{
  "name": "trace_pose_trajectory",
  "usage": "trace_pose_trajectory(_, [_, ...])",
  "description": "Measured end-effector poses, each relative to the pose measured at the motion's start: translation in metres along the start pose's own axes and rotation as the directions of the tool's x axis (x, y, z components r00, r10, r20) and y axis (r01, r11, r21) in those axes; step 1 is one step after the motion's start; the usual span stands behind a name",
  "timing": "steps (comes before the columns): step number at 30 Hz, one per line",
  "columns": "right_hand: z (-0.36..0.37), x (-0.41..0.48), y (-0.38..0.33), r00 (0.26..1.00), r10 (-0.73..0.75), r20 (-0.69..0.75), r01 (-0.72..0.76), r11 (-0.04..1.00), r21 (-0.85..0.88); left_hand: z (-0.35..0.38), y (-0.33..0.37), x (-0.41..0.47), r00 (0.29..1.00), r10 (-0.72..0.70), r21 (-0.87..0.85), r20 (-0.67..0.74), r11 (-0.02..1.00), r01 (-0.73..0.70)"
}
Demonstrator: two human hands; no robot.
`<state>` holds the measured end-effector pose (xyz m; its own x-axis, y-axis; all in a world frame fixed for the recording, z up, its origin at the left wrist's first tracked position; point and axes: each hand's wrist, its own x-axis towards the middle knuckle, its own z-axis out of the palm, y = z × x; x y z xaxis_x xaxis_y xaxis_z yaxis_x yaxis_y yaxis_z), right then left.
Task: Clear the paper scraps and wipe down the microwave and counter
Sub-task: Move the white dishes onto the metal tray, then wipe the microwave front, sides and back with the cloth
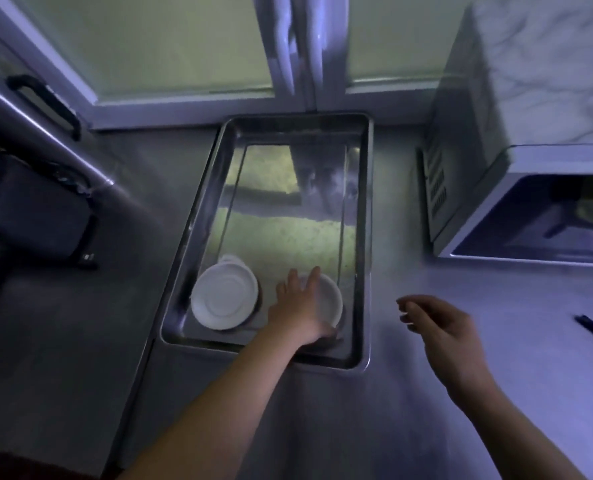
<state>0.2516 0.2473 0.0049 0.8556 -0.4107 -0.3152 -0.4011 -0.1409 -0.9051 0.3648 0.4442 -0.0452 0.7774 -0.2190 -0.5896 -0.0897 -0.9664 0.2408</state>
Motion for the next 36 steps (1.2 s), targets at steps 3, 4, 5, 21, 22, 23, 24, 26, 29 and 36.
trace_pose_trajectory(3, [-0.001,-0.019,0.005,0.999,0.034,-0.012,-0.034,0.999,-0.003,0.004,0.006,0.006,0.999,-0.012,0.101,-0.032,0.995,0.015])
trace_pose_trajectory(4, [0.000,-0.025,0.007,0.999,0.046,-0.016,-0.046,0.999,-0.002,0.004,0.004,0.006,0.999,0.009,0.115,-0.038,0.993,-0.004])
trace_pose_trajectory(5, [0.001,-0.033,0.009,0.998,0.053,-0.023,-0.053,0.999,-0.002,0.003,0.001,0.006,0.999,0.039,0.127,-0.030,0.991,-0.035])
trace_pose_trajectory(21, [0.025,-0.184,0.017,0.929,0.159,-0.335,-0.114,0.982,0.149,-0.022,-0.018,-0.025,0.896,0.400,-0.066,-0.193,0.906,-0.418])
trace_pose_trajectory(22, [0.021,-0.195,0.020,0.916,0.185,-0.357,-0.132,0.977,0.168,-0.013,-0.008,-0.036,0.873,0.436,-0.233,-0.217,0.845,-0.480])
trace_pose_trajectory(23, [0.015,-0.206,0.024,0.902,0.207,-0.379,-0.147,0.973,0.180,-0.003,0.004,-0.049,0.862,0.462,-0.387,-0.206,0.771,-0.506])
trace_pose_trajectory(24, [0.007,-0.217,0.026,0.889,0.220,-0.401,-0.157,0.970,0.184,0.009,0.015,-0.064,0.856,0.487,-0.496,-0.172,0.708,-0.502])
trace_pose_trajectory(26, [-0.014,-0.235,0.032,0.855,0.241,-0.460,-0.168,0.967,0.194,0.038,0.036,-0.094,0.832,0.548,-0.606,-0.086,0.634,-0.480])
trace_pose_trajectory(29, [-0.056,-0.253,0.046,0.785,0.271,-0.558,-0.173,0.959,0.224,0.086,0.066,-0.127,0.783,0.620,-0.659,0.058,0.613,-0.436])
trace_pose_trajectory(36, [-0.186,-0.230,0.132,0.713,0.372,-0.594,-0.303,0.928,0.218,0.147,0.144,-0.134,0.726,0.648,-0.524,0.227,0.710,-0.470])
